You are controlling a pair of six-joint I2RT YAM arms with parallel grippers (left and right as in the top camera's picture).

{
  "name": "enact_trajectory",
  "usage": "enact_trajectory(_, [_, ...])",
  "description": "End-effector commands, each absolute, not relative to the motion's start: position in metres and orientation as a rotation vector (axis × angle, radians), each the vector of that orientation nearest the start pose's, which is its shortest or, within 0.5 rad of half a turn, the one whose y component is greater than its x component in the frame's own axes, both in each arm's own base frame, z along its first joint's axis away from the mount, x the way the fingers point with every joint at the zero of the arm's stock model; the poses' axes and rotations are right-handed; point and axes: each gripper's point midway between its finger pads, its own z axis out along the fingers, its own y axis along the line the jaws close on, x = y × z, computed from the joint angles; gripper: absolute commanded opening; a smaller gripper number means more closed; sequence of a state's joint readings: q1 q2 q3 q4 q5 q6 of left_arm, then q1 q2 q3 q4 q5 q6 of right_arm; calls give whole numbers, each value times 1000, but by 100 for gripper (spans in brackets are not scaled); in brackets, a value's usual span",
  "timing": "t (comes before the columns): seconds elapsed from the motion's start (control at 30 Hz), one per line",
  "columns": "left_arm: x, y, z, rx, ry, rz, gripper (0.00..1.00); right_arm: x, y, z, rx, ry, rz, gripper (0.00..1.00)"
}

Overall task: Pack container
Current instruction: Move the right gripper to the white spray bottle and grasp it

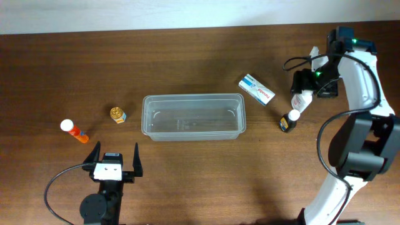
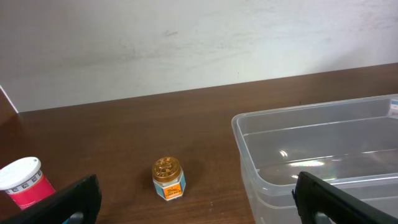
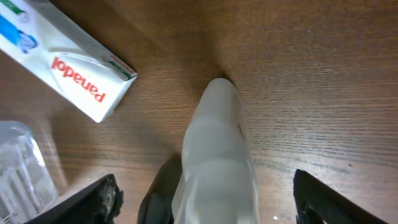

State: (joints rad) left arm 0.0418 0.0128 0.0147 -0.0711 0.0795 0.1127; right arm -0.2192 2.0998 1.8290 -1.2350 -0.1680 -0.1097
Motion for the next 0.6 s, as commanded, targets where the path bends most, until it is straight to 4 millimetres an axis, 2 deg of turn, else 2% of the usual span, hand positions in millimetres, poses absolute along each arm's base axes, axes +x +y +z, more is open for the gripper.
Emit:
enact_trajectory(0.0, [246, -4, 159, 129, 1635, 56, 99, 422, -60, 85, 136, 3041, 257, 78])
enact_trajectory(0.27, [246, -4, 159, 129, 1635, 56, 99, 425, -64, 71, 132, 3055, 237, 69])
enact_trajectory(0.4, [246, -4, 159, 129, 1635, 56, 99, 428, -68, 71, 126, 3046, 200, 54])
enact_trajectory(0.57, [246, -4, 159, 129, 1635, 56, 99, 429, -75, 70, 128, 3049, 136, 42])
